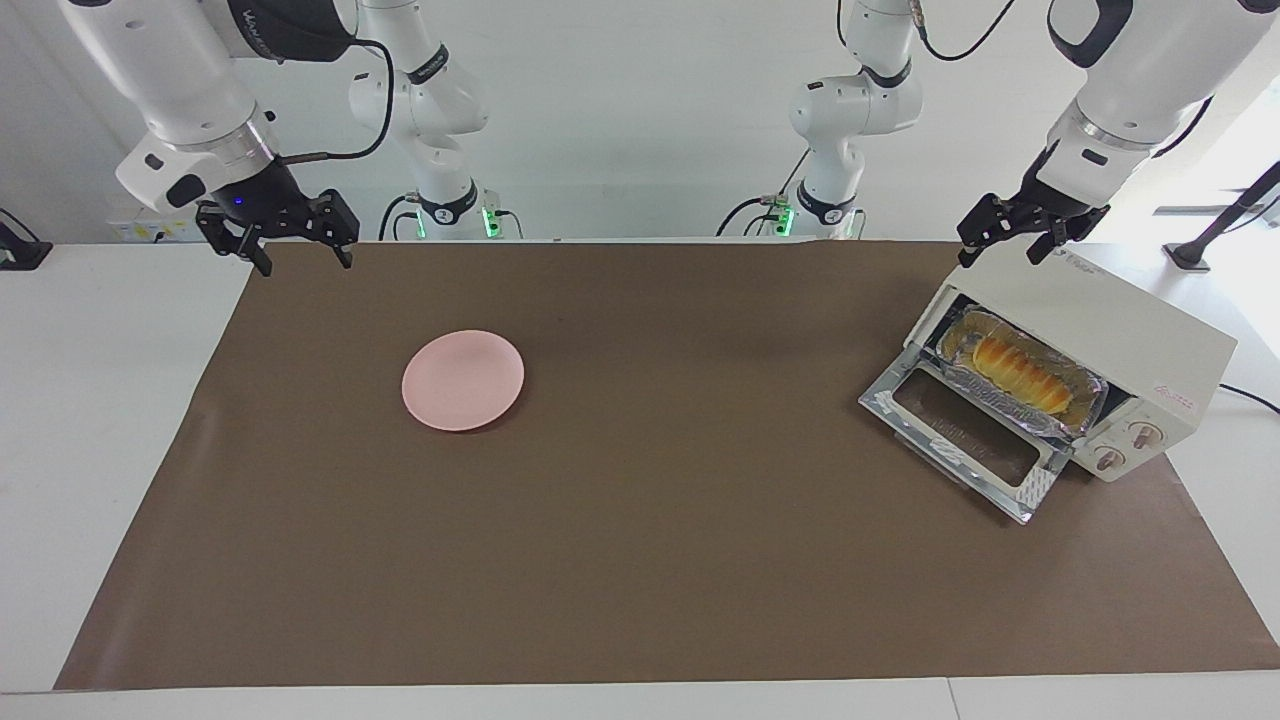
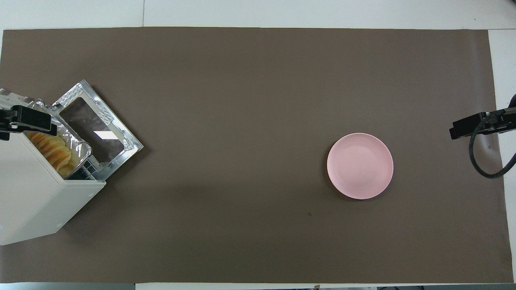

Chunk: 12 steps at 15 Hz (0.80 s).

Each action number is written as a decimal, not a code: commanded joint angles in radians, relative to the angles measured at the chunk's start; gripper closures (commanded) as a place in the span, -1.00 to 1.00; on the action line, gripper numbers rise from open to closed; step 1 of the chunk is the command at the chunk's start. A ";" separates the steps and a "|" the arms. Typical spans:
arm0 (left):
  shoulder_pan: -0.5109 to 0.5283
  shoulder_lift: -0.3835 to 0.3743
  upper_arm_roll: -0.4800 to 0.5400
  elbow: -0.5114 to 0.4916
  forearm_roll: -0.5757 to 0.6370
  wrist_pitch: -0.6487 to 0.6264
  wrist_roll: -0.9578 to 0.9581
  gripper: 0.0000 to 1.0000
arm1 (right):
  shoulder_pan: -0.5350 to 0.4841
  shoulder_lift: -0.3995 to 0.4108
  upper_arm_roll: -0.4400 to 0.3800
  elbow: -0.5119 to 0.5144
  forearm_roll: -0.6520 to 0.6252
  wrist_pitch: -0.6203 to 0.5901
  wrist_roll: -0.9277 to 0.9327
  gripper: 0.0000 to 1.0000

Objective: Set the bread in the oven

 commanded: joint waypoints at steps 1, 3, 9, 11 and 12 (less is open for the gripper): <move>-0.019 -0.028 0.010 -0.037 0.019 0.023 0.016 -1.00 | -0.018 0.001 0.015 0.005 0.013 -0.014 0.013 -1.00; -0.017 -0.025 0.010 -0.029 0.020 0.023 0.074 -1.00 | -0.018 0.001 0.015 0.006 0.013 -0.014 0.013 -1.00; -0.002 -0.017 0.013 -0.026 0.022 0.094 0.091 -1.00 | -0.018 0.001 0.015 0.006 0.013 -0.014 0.013 -1.00; -0.002 -0.017 0.013 -0.026 0.020 0.097 0.091 -1.00 | -0.018 0.001 0.015 0.005 0.013 -0.014 0.015 -1.00; -0.002 -0.017 0.013 -0.026 0.020 0.098 0.072 -1.00 | -0.018 0.001 0.015 0.006 0.013 -0.014 0.013 -1.00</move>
